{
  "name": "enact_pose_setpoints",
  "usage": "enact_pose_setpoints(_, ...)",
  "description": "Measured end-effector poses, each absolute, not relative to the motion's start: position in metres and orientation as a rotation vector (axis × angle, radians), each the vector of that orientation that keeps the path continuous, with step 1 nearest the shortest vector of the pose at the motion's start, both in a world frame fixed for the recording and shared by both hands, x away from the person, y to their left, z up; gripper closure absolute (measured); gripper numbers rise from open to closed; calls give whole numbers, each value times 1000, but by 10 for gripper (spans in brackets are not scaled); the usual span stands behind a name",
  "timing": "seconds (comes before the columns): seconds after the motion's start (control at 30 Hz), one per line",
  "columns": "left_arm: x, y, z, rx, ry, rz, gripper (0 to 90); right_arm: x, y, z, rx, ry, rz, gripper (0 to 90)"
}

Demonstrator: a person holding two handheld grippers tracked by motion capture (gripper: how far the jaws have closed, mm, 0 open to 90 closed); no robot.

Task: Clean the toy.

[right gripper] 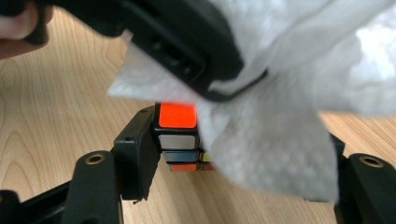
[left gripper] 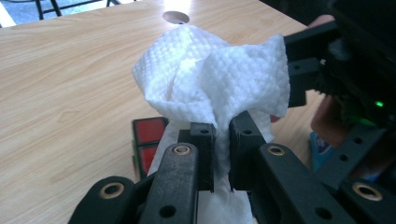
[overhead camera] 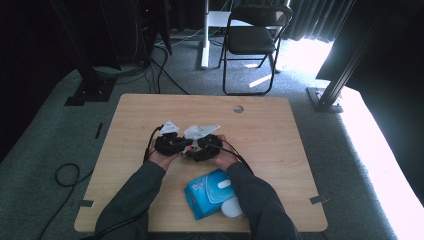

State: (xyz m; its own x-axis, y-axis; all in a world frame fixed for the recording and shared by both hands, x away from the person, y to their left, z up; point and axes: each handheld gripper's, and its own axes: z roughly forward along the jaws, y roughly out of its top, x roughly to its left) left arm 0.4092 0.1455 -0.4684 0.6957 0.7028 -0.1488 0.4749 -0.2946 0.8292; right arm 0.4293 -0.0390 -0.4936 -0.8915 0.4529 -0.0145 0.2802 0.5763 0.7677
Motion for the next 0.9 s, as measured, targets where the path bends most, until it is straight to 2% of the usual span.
enact_pose_setpoints(0.33, 418, 148, -469, 1938, 947, 309, 830, 429, -39, -494, 611, 2604, 1205, 343)
enact_pose_setpoints(0.9, 414, 128, -469, 1982, 868, 276, 829, 429, -39, -494, 620, 2604, 1210, 343)
